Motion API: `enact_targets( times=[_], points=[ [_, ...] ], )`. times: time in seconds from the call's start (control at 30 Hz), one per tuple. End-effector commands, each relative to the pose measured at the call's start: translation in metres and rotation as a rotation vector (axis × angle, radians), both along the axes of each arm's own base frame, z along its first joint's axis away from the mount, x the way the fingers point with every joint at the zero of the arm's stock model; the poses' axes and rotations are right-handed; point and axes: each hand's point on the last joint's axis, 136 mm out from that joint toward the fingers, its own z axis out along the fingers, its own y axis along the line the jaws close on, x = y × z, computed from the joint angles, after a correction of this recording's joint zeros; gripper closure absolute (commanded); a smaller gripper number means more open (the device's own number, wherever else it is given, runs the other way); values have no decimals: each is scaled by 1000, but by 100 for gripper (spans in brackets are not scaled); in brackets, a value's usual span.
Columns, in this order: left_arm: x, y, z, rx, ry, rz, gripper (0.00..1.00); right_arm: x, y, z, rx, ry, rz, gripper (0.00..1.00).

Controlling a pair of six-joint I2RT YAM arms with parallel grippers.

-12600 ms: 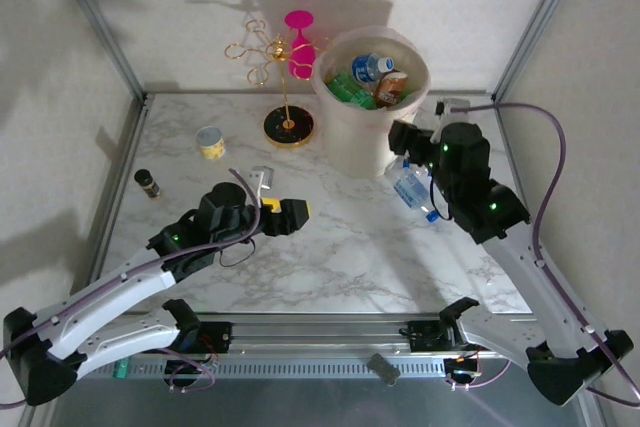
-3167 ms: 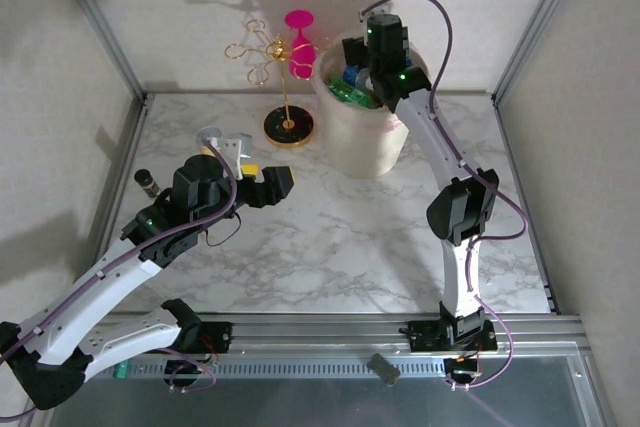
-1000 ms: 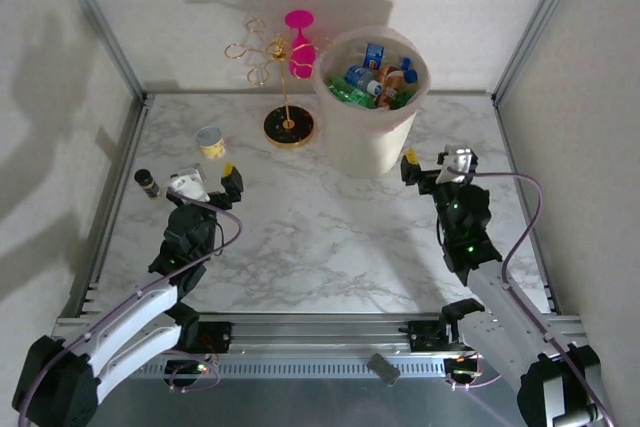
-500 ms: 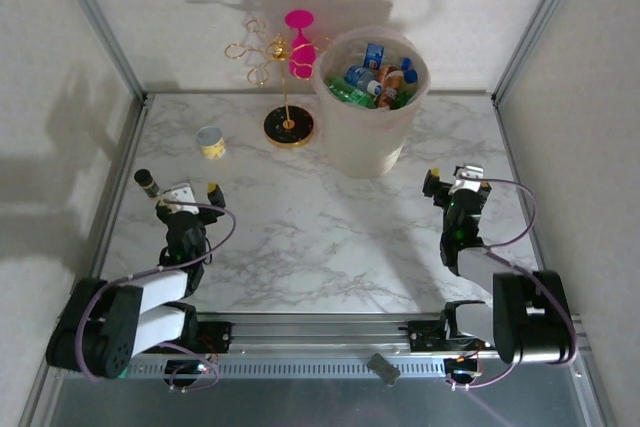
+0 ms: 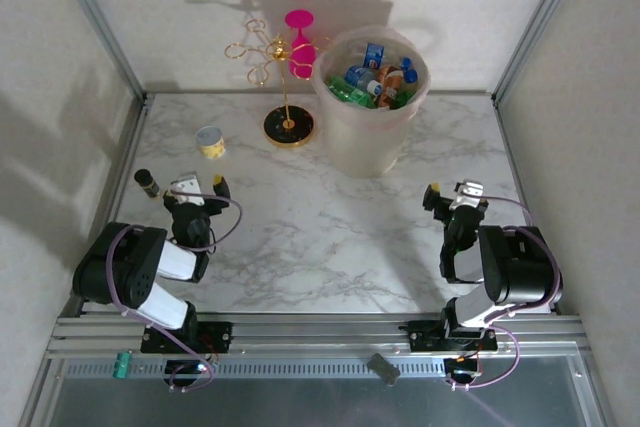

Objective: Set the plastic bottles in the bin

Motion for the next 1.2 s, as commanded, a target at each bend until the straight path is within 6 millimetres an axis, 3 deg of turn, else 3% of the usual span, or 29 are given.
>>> enact_targets(
  times=[0.0,0.3,0.43,1.17],
  points=[
    [10,1,8,-26,-17,-12,1,26,15,34,-38,-99,94,1],
    [12,-6,6,-21,-8,-61,1,25,16,35,-45,-105,95,1],
    [13,-6,7,-31,-10,-81,1,26,28,33,-35,-96,195,1],
    [12,-6,7,-22,-13,-71,1,26,28,34,-32,-99,200,1]
  ],
)
